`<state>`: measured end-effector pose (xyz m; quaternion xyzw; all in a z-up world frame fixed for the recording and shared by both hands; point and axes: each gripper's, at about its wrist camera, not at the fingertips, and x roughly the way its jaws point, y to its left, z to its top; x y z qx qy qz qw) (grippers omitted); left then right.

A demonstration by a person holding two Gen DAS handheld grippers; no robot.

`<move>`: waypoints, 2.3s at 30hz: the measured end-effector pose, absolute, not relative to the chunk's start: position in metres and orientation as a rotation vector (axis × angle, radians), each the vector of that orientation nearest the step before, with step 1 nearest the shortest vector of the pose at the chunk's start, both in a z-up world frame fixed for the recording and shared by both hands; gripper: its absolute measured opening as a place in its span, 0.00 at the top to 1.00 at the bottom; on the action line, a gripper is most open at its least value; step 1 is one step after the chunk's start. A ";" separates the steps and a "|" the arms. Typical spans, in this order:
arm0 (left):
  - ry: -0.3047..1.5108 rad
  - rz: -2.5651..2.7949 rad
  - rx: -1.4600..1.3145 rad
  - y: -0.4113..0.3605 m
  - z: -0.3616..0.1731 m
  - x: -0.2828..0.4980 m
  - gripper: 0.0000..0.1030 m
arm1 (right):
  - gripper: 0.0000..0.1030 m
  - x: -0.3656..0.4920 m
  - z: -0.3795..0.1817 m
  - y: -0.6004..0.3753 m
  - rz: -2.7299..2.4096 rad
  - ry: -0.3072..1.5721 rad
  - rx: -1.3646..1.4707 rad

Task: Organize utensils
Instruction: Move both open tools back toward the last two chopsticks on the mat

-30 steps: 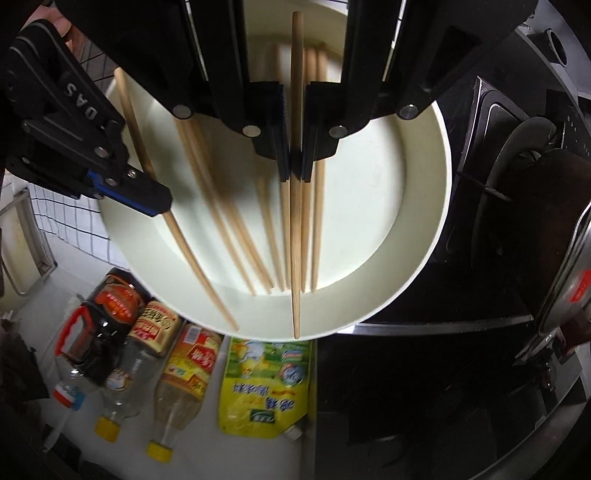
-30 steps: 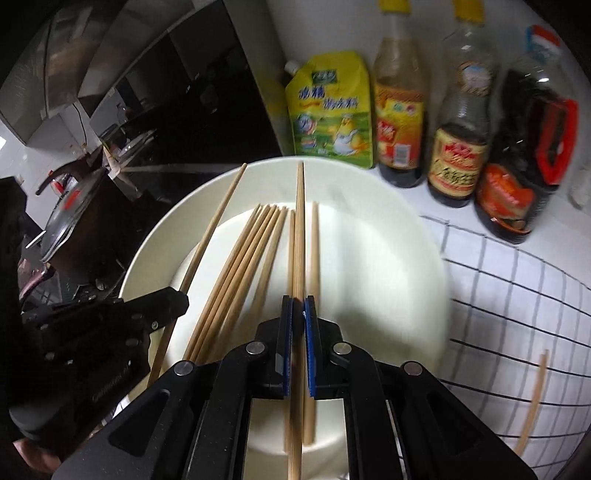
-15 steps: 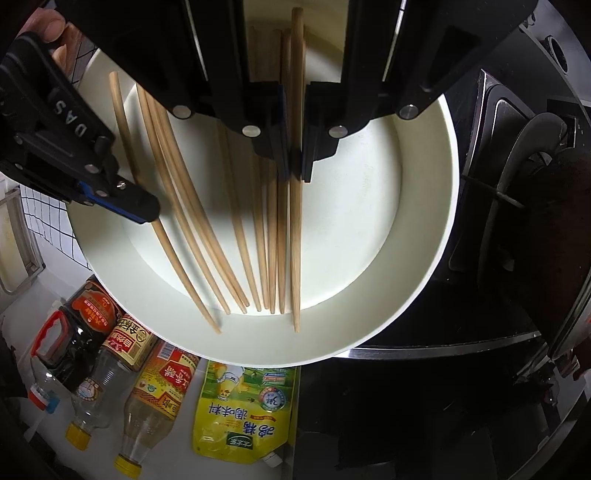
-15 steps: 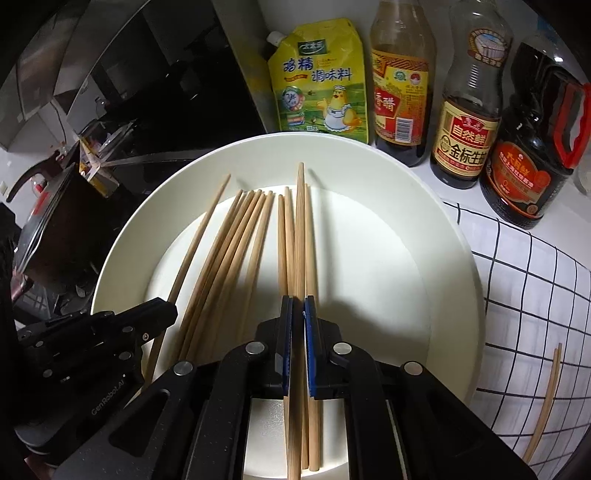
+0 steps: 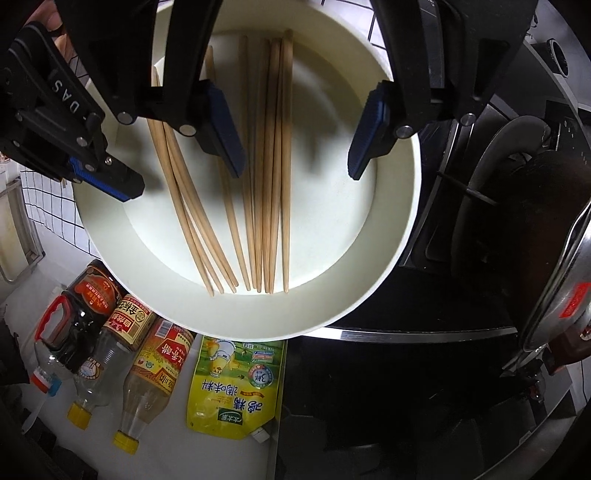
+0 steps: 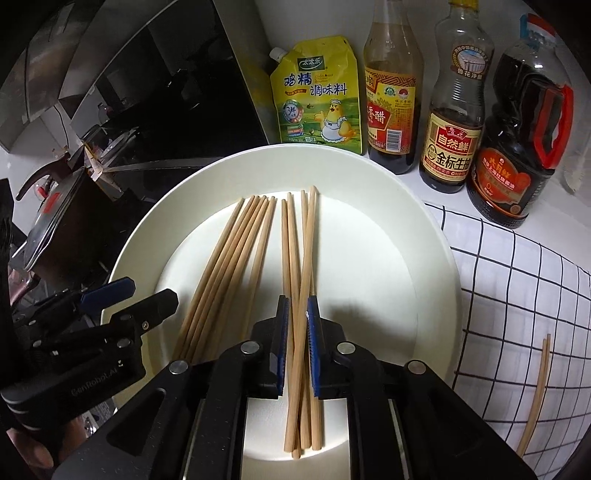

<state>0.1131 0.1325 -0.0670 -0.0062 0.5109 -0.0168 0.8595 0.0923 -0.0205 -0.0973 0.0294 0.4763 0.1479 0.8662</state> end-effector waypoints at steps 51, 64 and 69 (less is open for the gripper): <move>1.020 -0.263 0.076 -0.016 -0.039 0.012 0.24 | 0.62 -0.053 -0.108 -0.223 -0.056 0.970 0.117; 1.039 -0.289 0.111 -0.053 -0.057 -0.006 0.21 | 0.62 -0.057 -0.155 -0.251 -0.075 1.019 0.135; 1.053 -0.286 0.117 -0.061 -0.065 -0.008 0.21 | 0.62 -0.056 -0.164 -0.248 -0.077 1.021 0.096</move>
